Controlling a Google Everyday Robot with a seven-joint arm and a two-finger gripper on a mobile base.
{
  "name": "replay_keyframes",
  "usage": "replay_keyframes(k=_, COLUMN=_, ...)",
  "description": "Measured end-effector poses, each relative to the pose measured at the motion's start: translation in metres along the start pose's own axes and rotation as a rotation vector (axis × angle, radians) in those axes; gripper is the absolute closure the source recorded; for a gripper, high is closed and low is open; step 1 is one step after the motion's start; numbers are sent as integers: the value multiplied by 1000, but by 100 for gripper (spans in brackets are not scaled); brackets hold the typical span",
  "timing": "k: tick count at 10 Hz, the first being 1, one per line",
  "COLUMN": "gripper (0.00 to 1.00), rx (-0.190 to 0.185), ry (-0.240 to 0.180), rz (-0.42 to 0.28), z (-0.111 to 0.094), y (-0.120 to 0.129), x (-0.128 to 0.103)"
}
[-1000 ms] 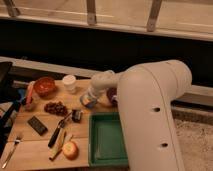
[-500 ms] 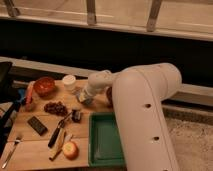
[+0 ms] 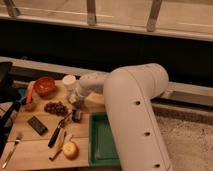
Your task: Wipe table surface with sponge
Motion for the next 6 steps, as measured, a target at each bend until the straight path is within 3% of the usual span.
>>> replay_keyframes(k=2, gripper=100, rx=16, ry=4, rz=37, z=-13, y=-5, x=16)
replay_keyframes(k=4, gripper=100, rx=49, ry=3, rz=73, z=-39, y=-31, x=42)
replay_keyframes(k=6, gripper=100, rx=63, ry=-1, rz=74, z=-52, y=-52, x=53)
